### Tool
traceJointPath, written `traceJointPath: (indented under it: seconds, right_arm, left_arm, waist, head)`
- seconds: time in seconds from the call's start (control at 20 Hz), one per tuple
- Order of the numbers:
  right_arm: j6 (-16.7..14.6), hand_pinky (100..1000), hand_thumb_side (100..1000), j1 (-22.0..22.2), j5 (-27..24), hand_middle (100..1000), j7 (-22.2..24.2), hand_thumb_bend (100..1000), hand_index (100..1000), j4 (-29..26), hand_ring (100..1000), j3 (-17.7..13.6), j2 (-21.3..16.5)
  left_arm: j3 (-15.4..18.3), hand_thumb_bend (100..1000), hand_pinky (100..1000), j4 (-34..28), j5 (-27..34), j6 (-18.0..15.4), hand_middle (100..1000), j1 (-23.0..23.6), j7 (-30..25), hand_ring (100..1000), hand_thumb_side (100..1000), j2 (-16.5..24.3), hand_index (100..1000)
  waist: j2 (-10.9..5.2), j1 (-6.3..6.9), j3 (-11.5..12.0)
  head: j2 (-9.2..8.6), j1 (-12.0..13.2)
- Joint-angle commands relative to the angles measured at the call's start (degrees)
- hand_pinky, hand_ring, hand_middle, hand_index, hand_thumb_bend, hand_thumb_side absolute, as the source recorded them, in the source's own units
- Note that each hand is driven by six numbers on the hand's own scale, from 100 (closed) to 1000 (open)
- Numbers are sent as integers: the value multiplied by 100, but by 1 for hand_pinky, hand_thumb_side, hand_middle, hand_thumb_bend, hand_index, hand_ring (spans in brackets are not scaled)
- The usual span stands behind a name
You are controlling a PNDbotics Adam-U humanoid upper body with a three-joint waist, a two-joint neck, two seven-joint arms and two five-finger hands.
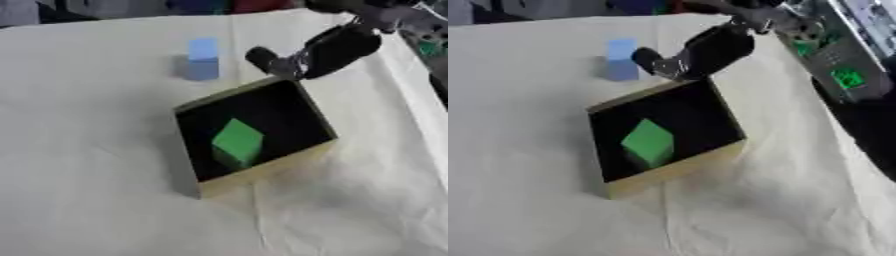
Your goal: Pick up objects on the table and place them in the box.
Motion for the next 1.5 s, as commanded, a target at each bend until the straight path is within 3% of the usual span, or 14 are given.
traceJointPath:
  seconds: [0.05,0.45,0.75,1.0,1.15,1.3,1.5]
  right_arm:
    - [138,812,752,-64,-231,753,-261,204,997,-255,810,-247,-70]
    - [519,822,821,6,-773,744,-765,100,978,-417,802,-537,4]
    - [823,831,870,23,-1460,740,-1255,100,978,-483,795,-693,130]
    - [959,832,878,29,-1762,738,-1502,100,976,-561,793,-762,163]
    - [991,833,865,39,-1847,733,-1591,100,967,-633,789,-824,245]
    - [1033,833,858,52,-1945,731,-1731,100,964,-711,787,-879,341]
    - [1073,833,854,84,-1989,729,-1840,100,960,-760,785,-922,383]
  left_arm:
    - [-40,143,754,-104,37,44,709,-107,-88,640,728,248,864]
    - [-357,189,762,-104,-797,1010,731,-633,-1013,659,708,1136,894]
    - [-757,270,771,-46,-1749,1777,744,-1252,-2337,685,711,1644,917]
    - [-1045,291,776,381,-1978,1913,750,-1789,-3749,699,722,1816,921]
    - [-1156,328,787,524,-1989,1898,762,-1954,-4018,728,743,1924,929]
    - [-1550,413,798,921,-1868,1977,778,-2342,-4286,754,726,2026,938]
    - [-2145,480,807,1520,-1942,2159,792,-2864,-4657,768,706,1817,949]
  waist:
    - [-87,9,-4]
    - [-59,53,-79]
    - [-30,103,-174]
    - [-24,115,-225]
    - [-21,147,-305]
    - [-14,166,-385]
    - [-24,167,-406]
  head:
    - [8,33]
    - [19,80]
    - [-17,140]
    - [-24,151]
    - [-35,223]
    - [-53,307]
    - [-64,347]
